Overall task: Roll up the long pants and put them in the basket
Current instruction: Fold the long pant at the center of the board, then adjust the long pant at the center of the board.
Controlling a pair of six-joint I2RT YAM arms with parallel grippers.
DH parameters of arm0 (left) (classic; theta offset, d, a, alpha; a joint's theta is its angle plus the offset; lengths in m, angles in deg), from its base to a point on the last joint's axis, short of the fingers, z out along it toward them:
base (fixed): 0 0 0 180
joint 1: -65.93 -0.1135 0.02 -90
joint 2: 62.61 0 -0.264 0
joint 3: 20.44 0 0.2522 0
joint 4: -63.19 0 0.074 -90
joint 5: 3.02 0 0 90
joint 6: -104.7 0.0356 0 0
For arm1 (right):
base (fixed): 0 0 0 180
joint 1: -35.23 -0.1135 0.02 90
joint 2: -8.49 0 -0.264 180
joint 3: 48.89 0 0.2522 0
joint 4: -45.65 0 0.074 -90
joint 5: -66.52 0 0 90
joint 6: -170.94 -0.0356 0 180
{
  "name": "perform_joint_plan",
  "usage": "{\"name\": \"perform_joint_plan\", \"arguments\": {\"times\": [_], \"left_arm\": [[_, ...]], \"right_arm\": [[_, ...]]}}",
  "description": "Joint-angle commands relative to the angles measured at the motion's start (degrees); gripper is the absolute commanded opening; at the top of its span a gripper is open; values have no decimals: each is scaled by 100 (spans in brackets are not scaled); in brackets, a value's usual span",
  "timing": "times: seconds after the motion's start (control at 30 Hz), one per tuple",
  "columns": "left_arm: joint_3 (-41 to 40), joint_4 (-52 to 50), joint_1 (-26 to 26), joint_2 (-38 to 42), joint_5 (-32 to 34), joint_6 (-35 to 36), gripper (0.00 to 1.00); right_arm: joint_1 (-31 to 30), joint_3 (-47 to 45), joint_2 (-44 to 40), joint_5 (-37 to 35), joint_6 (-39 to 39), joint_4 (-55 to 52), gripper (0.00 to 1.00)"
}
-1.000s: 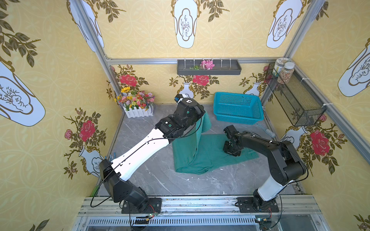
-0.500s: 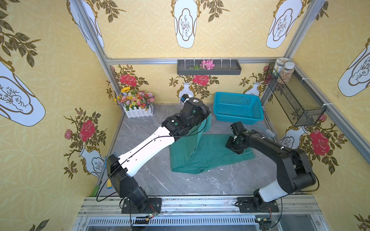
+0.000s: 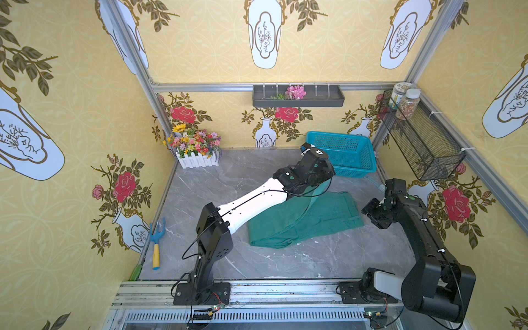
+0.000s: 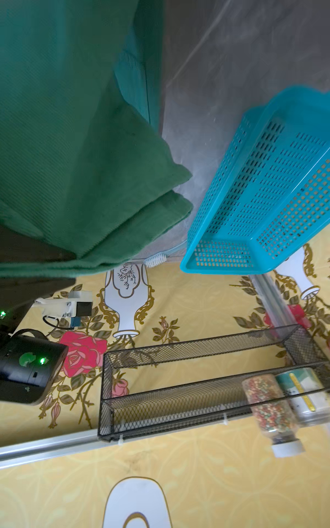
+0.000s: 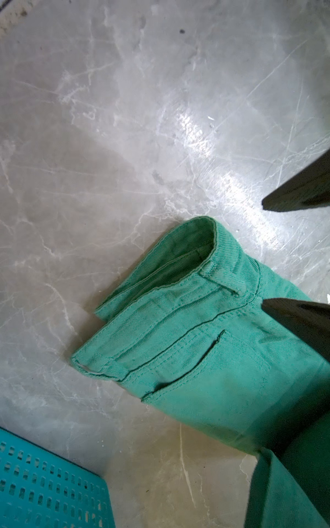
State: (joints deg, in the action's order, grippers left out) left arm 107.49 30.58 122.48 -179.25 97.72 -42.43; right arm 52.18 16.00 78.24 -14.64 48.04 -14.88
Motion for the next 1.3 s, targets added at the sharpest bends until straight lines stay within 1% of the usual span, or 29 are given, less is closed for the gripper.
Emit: {"name": "perform_joint_plan", "arguments": {"times": [0.0, 0.07, 0.1, 0.13, 0.17, 0.23, 0.27, 0.3, 0.37, 0.43, 0.5, 0.57, 0.63, 0.67, 0.73, 0.8, 0.9, 0.97, 1.07, 1.17, 1.2, 1.27], "left_arm": [[379, 202, 148, -542, -132, 320, 0], [621, 183, 265, -911, -336, 329, 0], [729, 148, 323, -1118, -470, 280, 5], [821, 141, 366, -1282, -645, 228, 20], [930, 112, 412, -1469, -844, 147, 38], [1115, 92, 470, -1703, -1125, 110, 67], [1197, 73, 486, -1735, -1165, 179, 83], [1236, 50, 501, -1691, -1138, 297, 91], [1291, 32, 506, -1429, -1006, 601, 96], [1265, 13, 503, -1023, -840, 945, 97], [1090, -8, 489, -496, -555, 1196, 98], [660, -79, 399, 144, -240, 1365, 98], [96, -324, 168, 736, -75, 1370, 99], [-314, -560, -28, 1028, -92, 1266, 99], [-1195, -1080, -602, 1556, -380, 1031, 94], [-2355, -1390, -1099, 2215, -592, 883, 86], [-4264, -1424, -1716, 3249, -894, 669, 78], [-5230, -1555, -2040, 3816, -1153, 494, 75], [-6087, -1934, -2183, 4426, -1154, 365, 75], [-6669, -2358, -2253, 4759, -1074, 211, 72], [-6893, -2267, -2302, 4843, -1163, 210, 72], [-7397, -1654, -2528, 4916, -1718, 276, 72]], "right_arm": [[255, 31, -133, -24, 28, -177, 54], [472, 36, -268, -105, -4, -257, 54], [591, 54, -340, -156, -15, -310, 54], [678, 64, -399, -192, -23, -353, 55], [753, 92, -455, -256, -28, -414, 58], [836, 154, -542, -404, -38, -515, 59], [865, 174, -583, -480, -32, -555, 61], [876, 204, -605, -537, -23, -586, 62], [884, 220, -617, -581, 15, -608, 63], [874, 206, -574, -419, 63, -550, 63], [826, 165, -501, -93, 141, -416, 63], [622, 143, -300, 336, 287, -250, 64], [271, 225, -44, 383, 382, -276, 67], [123, 268, 90, 339, 428, -274, 68], [45, 236, 258, 418, 514, -154, 69], [50, 205, 363, 600, 622, -5, 69], [-20, 252, 636, 936, 765, 196, 65], [-109, 330, 778, 960, 770, 209, 63], [-139, 311, 743, 861, 739, 214, 63], [-131, 256, 695, 769, 735, 211, 63], [-130, 241, 693, 768, 735, 211, 63], [-144, 201, 703, 777, 736, 253, 63]]}}
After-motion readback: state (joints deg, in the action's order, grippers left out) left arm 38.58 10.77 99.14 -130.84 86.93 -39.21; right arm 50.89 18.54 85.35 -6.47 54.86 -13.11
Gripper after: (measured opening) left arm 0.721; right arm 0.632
